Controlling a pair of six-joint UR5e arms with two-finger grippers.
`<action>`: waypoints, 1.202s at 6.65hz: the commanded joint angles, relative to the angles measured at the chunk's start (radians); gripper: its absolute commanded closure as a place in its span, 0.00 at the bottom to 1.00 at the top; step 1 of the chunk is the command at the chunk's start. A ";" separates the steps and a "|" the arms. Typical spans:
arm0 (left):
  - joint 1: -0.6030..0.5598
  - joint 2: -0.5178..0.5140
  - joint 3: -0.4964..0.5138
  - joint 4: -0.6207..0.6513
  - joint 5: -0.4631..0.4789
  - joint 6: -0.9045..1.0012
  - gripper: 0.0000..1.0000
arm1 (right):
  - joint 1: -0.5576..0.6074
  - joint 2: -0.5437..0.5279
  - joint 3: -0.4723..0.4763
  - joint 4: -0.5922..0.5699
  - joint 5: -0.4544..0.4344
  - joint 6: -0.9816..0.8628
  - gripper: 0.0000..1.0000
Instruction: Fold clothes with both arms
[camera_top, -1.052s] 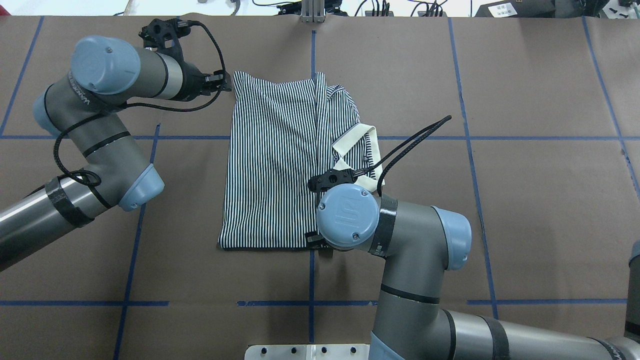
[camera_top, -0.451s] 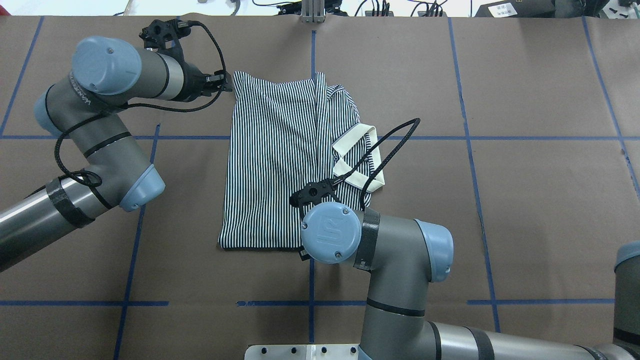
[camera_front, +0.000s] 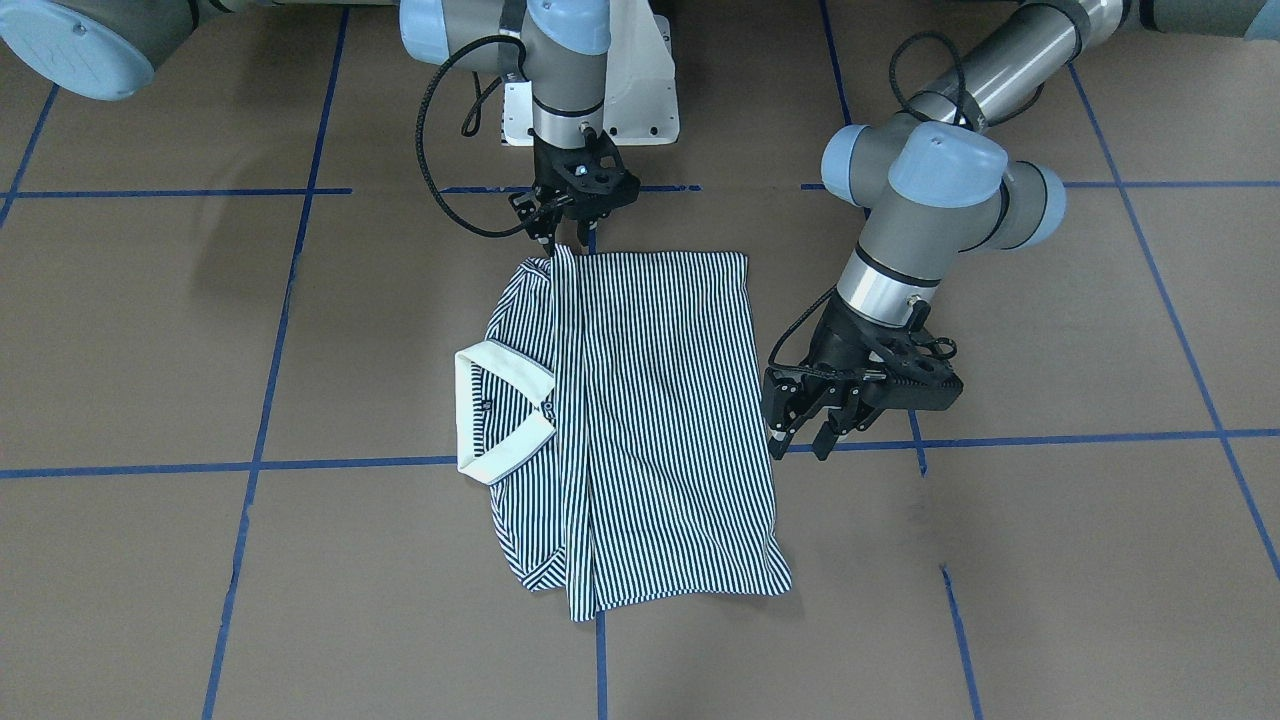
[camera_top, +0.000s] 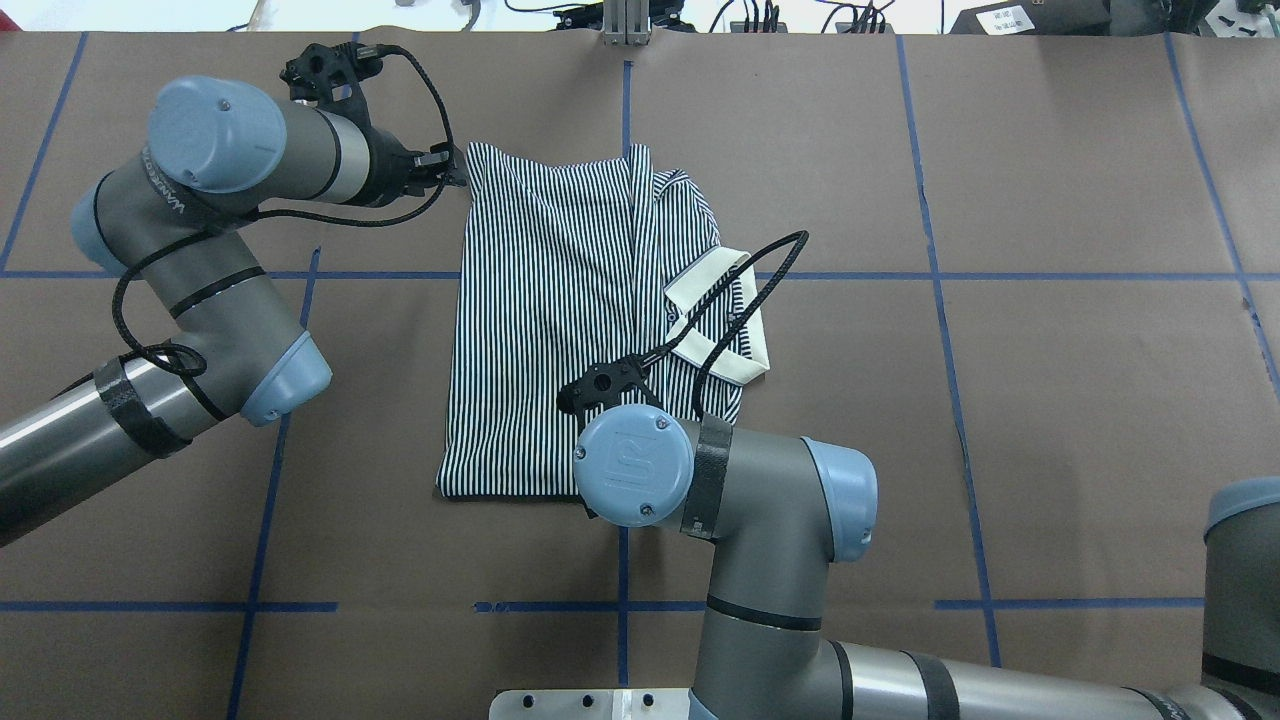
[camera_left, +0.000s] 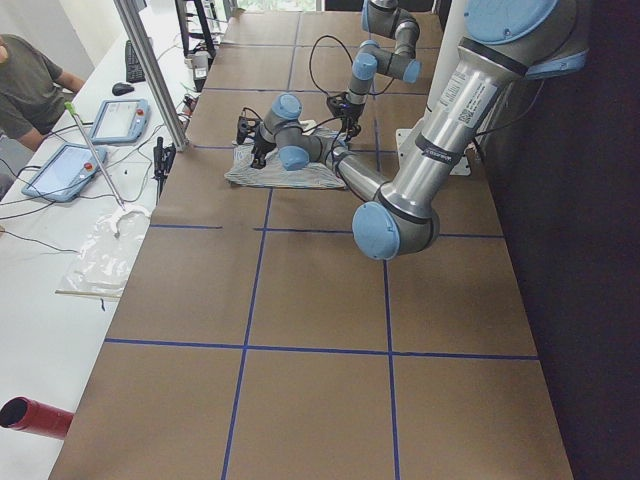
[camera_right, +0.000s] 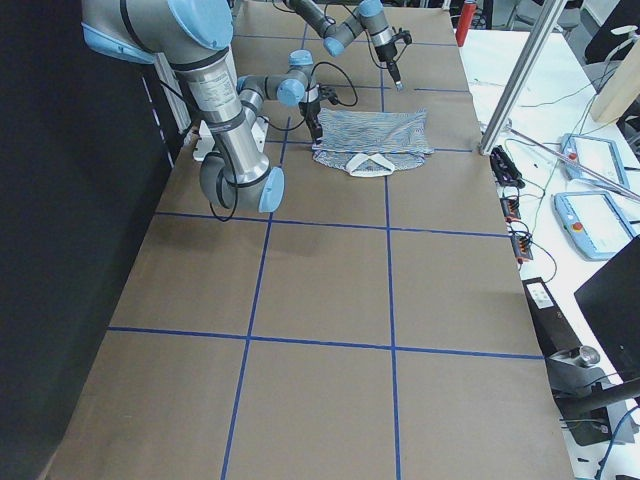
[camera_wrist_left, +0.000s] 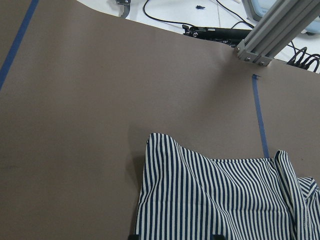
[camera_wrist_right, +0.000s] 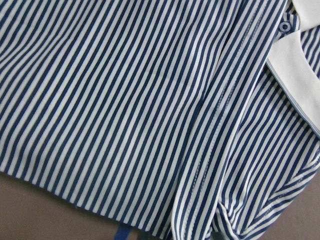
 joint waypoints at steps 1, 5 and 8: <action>0.000 0.001 0.002 0.000 0.000 0.000 0.42 | -0.001 0.005 -0.026 0.029 -0.001 -0.001 0.52; 0.000 0.000 0.002 -0.002 0.000 0.000 0.42 | 0.000 -0.011 -0.040 0.083 0.002 -0.001 1.00; 0.002 -0.002 0.004 -0.002 0.000 -0.006 0.42 | 0.052 -0.037 0.013 0.083 0.017 -0.023 1.00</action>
